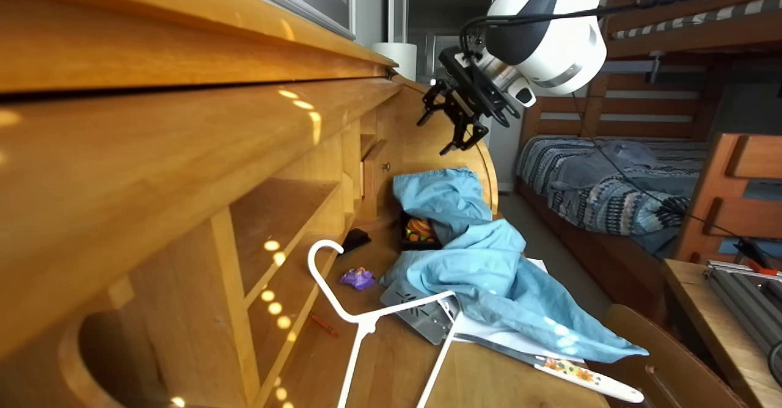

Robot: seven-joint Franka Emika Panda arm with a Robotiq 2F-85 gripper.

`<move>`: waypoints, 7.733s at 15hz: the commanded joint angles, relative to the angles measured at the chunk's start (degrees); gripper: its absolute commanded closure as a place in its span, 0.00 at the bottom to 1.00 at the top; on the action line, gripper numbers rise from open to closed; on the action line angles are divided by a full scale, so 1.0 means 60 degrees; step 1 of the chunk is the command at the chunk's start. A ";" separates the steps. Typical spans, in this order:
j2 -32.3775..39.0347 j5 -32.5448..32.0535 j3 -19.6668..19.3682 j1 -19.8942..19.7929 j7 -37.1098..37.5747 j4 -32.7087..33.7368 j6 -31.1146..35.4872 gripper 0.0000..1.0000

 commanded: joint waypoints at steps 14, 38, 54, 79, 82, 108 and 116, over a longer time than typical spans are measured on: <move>-0.2017 -0.1125 -0.0049 0.0398 0.1363 -0.2455 -0.5012 0.00; 0.0398 -0.1145 -0.0538 0.0543 0.2340 -0.0765 -0.4800 1.00; -0.1525 -0.4276 0.1294 0.2310 0.1089 -0.1020 -0.3174 1.00; -0.2446 -0.1765 0.0184 0.1271 -0.0768 -0.2058 -0.2752 0.00; -0.2393 -0.1543 -0.0410 0.0641 -0.0662 -0.2256 -0.2567 0.00; 0.0787 -1.1494 -0.2781 0.0611 0.2657 0.1093 -0.5347 0.00; 0.1838 -1.1001 -0.2726 0.0566 0.2053 0.1672 -0.5199 0.00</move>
